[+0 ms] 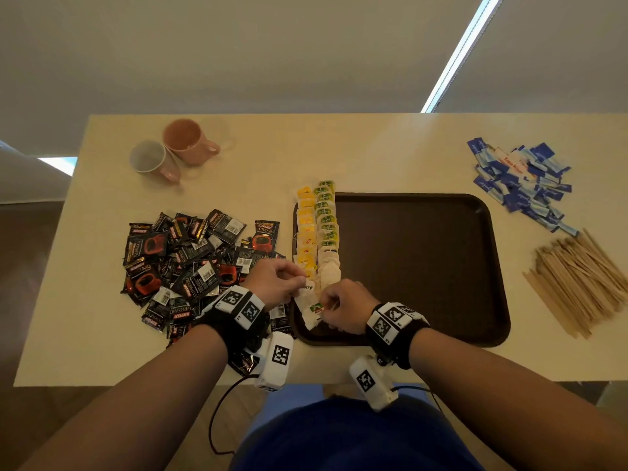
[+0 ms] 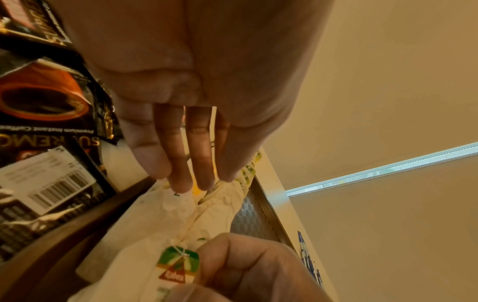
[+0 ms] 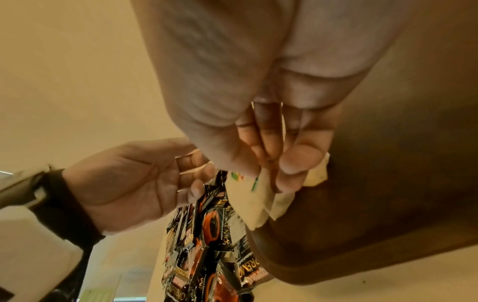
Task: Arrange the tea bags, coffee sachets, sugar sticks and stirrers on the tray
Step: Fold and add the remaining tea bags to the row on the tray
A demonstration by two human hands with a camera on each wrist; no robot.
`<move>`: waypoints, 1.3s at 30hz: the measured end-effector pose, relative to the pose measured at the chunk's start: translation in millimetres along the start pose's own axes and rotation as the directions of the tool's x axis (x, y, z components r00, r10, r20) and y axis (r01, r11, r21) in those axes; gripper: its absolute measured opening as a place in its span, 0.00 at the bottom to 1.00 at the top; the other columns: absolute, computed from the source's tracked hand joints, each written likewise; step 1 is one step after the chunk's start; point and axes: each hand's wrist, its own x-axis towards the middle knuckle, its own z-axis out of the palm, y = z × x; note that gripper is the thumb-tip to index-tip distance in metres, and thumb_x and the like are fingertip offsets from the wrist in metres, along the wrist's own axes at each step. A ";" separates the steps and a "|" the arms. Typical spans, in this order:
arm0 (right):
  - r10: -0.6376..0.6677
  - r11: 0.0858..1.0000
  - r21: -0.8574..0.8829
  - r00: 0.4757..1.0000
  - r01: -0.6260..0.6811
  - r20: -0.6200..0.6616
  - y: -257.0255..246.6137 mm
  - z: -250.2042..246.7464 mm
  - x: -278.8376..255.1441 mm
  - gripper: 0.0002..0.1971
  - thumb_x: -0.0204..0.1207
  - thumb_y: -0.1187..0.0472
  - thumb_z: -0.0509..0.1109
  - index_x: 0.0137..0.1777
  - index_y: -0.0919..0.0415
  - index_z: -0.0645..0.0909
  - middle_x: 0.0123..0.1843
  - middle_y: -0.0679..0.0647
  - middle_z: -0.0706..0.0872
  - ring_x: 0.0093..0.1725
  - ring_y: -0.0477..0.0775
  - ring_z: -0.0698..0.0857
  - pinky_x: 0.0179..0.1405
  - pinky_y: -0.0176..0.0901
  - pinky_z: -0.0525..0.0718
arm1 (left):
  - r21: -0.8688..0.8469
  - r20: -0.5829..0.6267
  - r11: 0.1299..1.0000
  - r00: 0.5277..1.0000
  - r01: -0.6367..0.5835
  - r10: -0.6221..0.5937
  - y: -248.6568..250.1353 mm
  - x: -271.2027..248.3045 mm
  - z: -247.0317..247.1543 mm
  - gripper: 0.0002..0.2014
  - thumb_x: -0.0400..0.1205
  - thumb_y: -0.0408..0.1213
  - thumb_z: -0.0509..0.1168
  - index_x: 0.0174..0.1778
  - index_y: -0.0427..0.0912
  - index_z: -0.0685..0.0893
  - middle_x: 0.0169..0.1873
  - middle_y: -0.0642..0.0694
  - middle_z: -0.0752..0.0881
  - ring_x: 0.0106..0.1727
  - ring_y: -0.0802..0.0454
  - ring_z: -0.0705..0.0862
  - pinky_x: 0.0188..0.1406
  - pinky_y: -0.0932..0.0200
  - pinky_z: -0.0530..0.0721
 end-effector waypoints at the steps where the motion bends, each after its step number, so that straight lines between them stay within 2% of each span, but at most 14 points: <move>1: 0.006 1.000 0.007 1.000 -0.006 0.008 0.3 -0.6 -0.1 0.02 0.75 0.63 0.75 0.45 0.61 0.88 0.38 0.53 0.91 0.35 0.47 0.90 0.39 0.44 0.92 | -0.001 0.004 1.000 1.000 0.001 -0.001 0.3 0.5 0.4 0.05 0.81 0.29 0.73 0.42 0.43 0.87 0.32 0.45 0.89 0.33 0.53 0.87 0.36 0.55 0.86; 3: 0.041 0.998 0.043 0.999 -0.042 0.036 -0.3 0.6 0.3 0.03 0.76 0.64 0.75 0.46 0.62 0.88 0.38 0.55 0.92 0.33 0.47 0.91 0.35 0.39 0.91 | 0.006 0.010 1.000 1.000 -0.001 0.001 0.5 0.8 0.6 0.05 0.81 0.29 0.73 0.43 0.43 0.86 0.33 0.45 0.89 0.34 0.52 0.88 0.35 0.57 0.86; 7: 0.097 0.992 0.073 0.995 -0.099 0.034 -1.7 9.2 4.5 0.04 0.78 0.63 0.74 0.45 0.64 0.88 0.40 0.60 0.92 0.35 0.55 0.90 0.34 0.40 0.89 | -0.007 0.015 1.000 1.000 0.010 -0.010 -0.9 1.8 0.4 0.05 0.81 0.28 0.72 0.43 0.42 0.87 0.35 0.43 0.90 0.36 0.49 0.88 0.35 0.56 0.85; 9: 0.055 0.998 -0.007 0.998 -0.055 -0.024 -1.9 9.8 5.5 0.04 0.77 0.60 0.76 0.45 0.60 0.90 0.42 0.55 0.92 0.40 0.50 0.88 0.39 0.38 0.84 | -0.013 0.019 1.000 1.000 0.016 -0.016 -1.0 2.2 -0.4 0.05 0.81 0.29 0.72 0.43 0.42 0.87 0.34 0.44 0.90 0.36 0.49 0.88 0.34 0.56 0.85; 11: 0.037 0.999 -0.030 0.998 -0.038 -0.042 -3.9 8.8 4.6 0.04 0.76 0.59 0.76 0.44 0.59 0.91 0.42 0.52 0.91 0.43 0.50 0.88 0.44 0.38 0.85 | -0.014 0.017 1.000 1.000 0.019 -0.019 -0.2 2.0 -1.6 0.04 0.82 0.29 0.72 0.44 0.42 0.87 0.33 0.46 0.90 0.34 0.52 0.87 0.34 0.57 0.86; 13: 0.074 0.996 0.057 0.997 -0.074 -0.010 -4.8 9.5 5.0 0.04 0.78 0.62 0.75 0.44 0.62 0.90 0.37 0.55 0.90 0.37 0.55 0.91 0.41 0.44 0.91 | -0.014 0.012 1.000 1.000 0.015 -0.015 1.3 1.1 -2.2 0.04 0.82 0.29 0.71 0.44 0.41 0.87 0.32 0.48 0.89 0.31 0.55 0.86 0.33 0.59 0.85; 16: 0.134 0.983 0.124 0.991 -0.133 0.002 -7.3 11.9 6.6 0.04 0.81 0.64 0.71 0.49 0.64 0.86 0.35 0.59 0.89 0.33 0.57 0.92 0.38 0.50 0.93 | -0.029 0.008 0.999 1.000 0.017 -0.017 2.1 0.9 -1.7 0.04 0.82 0.28 0.71 0.44 0.41 0.87 0.32 0.48 0.89 0.30 0.55 0.86 0.33 0.59 0.85; 19: 0.184 0.976 0.122 0.983 -0.181 -0.012 -6.9 12.3 9.0 0.07 0.81 0.61 0.72 0.50 0.65 0.86 0.36 0.61 0.90 0.30 0.55 0.91 0.36 0.47 0.92 | -0.050 0.012 0.998 1.000 0.028 -0.027 0.3 1.9 -1.1 0.05 0.82 0.27 0.70 0.43 0.41 0.87 0.33 0.46 0.90 0.31 0.53 0.86 0.31 0.59 0.83; 24: 0.212 0.977 0.002 0.977 -0.212 -0.015 -3.5 3.3 6.8 0.10 0.78 0.54 0.76 0.44 0.62 0.89 0.35 0.57 0.90 0.31 0.54 0.91 0.34 0.45 0.92 | -0.059 0.007 0.998 1.000 0.026 -0.025 -1.7 3.0 -1.3 0.05 0.83 0.27 0.70 0.44 0.41 0.87 0.35 0.43 0.90 0.32 0.51 0.86 0.31 0.59 0.84; 29: 0.311 0.943 -0.105 0.949 -0.315 -0.051 13.1 -21.6 4.2 0.15 0.79 0.46 0.73 0.43 0.58 0.88 0.35 0.54 0.91 0.31 0.48 0.91 0.40 0.47 0.93 | 0.122 0.016 0.986 0.993 0.116 -0.119 -9.6 5.5 -4.7 0.03 0.82 0.35 0.73 0.48 0.40 0.88 0.39 0.44 0.91 0.36 0.52 0.88 0.40 0.55 0.90; 33: 0.322 0.946 0.047 0.946 -0.321 -0.022 14.6 -16.4 8.7 0.10 0.81 0.55 0.72 0.46 0.61 0.87 0.38 0.56 0.92 0.34 0.48 0.92 0.42 0.47 0.93 | 0.350 0.059 0.912 0.967 0.213 -0.249 -10.5 2.6 -1.7 0.10 0.80 0.42 0.75 0.44 0.37 0.91 0.37 0.43 0.91 0.35 0.50 0.88 0.36 0.57 0.88; 36: 0.303 0.945 0.132 0.953 -0.299 -0.013 11.2 -7.9 12.6 0.08 0.82 0.58 0.70 0.46 0.61 0.87 0.37 0.56 0.92 0.35 0.48 0.92 0.45 0.48 0.93 | 0.396 0.044 0.896 0.971 0.200 -0.236 -10.8 2.8 4.8 0.06 0.79 0.38 0.76 0.41 0.39 0.91 0.34 0.45 0.90 0.32 0.52 0.88 0.28 0.62 0.85; 37: 0.294 0.947 0.138 0.956 -0.290 -0.008 11.0 -6.8 13.1 0.08 0.83 0.58 0.70 0.45 0.61 0.87 0.36 0.56 0.93 0.35 0.49 0.93 0.45 0.49 0.92 | 0.400 0.032 0.896 0.975 0.191 -0.222 -10.6 3.4 6.1 0.04 0.79 0.36 0.76 0.40 0.40 0.90 0.34 0.45 0.90 0.32 0.52 0.88 0.28 0.62 0.87; 39: 0.281 0.952 0.133 0.959 -0.276 -0.020 12.4 -8.2 12.8 0.08 0.82 0.57 0.70 0.45 0.60 0.87 0.37 0.56 0.92 0.35 0.49 0.93 0.45 0.49 0.93 | 0.413 -0.011 0.894 0.983 0.174 -0.186 -11.4 6.9 6.6 0.04 0.78 0.34 0.77 0.38 0.44 0.89 0.36 0.48 0.89 0.36 0.53 0.89 0.40 0.57 0.91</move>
